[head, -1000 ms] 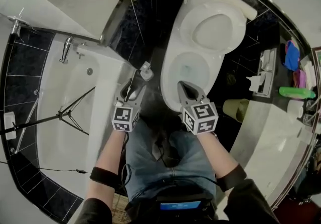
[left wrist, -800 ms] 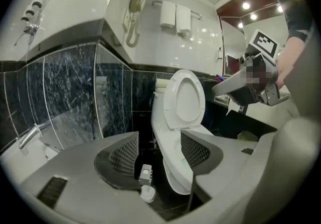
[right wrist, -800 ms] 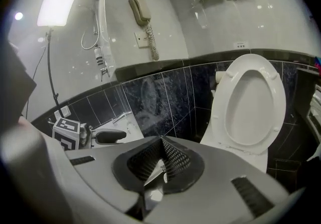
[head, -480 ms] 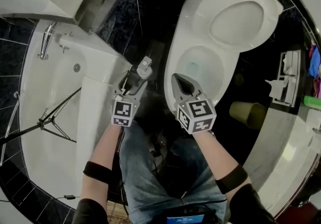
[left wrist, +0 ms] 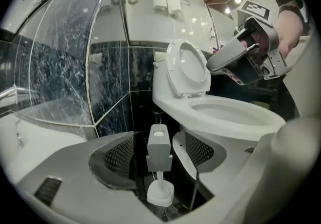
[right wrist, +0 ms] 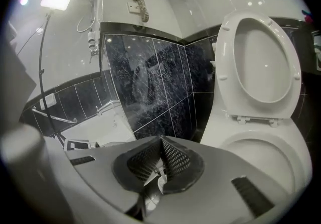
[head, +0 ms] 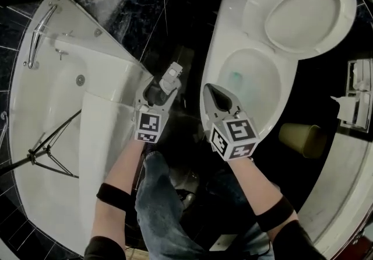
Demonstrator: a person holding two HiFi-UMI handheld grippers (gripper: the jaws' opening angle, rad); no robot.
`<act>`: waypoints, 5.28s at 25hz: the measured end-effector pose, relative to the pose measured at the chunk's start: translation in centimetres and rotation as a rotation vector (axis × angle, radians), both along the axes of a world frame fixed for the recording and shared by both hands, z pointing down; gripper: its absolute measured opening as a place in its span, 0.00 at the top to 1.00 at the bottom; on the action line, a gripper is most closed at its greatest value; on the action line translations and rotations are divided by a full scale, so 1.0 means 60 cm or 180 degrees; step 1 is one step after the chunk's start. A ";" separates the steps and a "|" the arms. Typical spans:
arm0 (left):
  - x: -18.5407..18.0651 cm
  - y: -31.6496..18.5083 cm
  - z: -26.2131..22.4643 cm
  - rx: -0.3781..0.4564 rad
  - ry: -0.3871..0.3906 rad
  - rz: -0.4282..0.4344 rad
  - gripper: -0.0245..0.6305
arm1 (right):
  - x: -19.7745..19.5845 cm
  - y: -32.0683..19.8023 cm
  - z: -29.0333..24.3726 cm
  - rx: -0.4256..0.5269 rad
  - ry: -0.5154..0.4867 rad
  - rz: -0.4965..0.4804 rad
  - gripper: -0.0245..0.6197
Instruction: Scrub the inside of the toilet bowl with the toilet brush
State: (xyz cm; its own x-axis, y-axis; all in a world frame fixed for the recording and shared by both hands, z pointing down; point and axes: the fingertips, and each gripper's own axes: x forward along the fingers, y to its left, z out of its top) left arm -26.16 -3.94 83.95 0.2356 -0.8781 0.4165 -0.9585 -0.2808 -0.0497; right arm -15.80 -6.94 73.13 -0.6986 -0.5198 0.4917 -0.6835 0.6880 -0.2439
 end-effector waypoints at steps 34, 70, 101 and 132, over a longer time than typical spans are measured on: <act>0.031 -0.125 0.129 0.0345 0.0032 0.0222 0.58 | -0.004 -0.067 0.069 0.0147 -0.0261 0.0277 0.95; 0.019 -0.063 -0.294 0.0112 -0.0132 0.0042 0.59 | 0.066 -0.039 -0.242 0.0063 -0.0278 0.0347 0.95; 0.270 0.069 -1.009 0.0189 -0.0073 0.0341 0.59 | 0.355 0.065 -0.767 0.0347 -0.0050 0.0496 0.95; 0.418 0.088 -1.034 0.0283 0.0046 0.0832 0.59 | 0.502 0.099 -0.781 0.0340 -0.0074 0.0900 0.95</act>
State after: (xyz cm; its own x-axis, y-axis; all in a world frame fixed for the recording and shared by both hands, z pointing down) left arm -1.09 1.32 21.88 0.4644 -0.8197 0.3354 -0.8549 -0.5138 -0.0721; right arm 14.34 -1.01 26.30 -0.5291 -0.7433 0.4093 -0.8468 0.4937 -0.1982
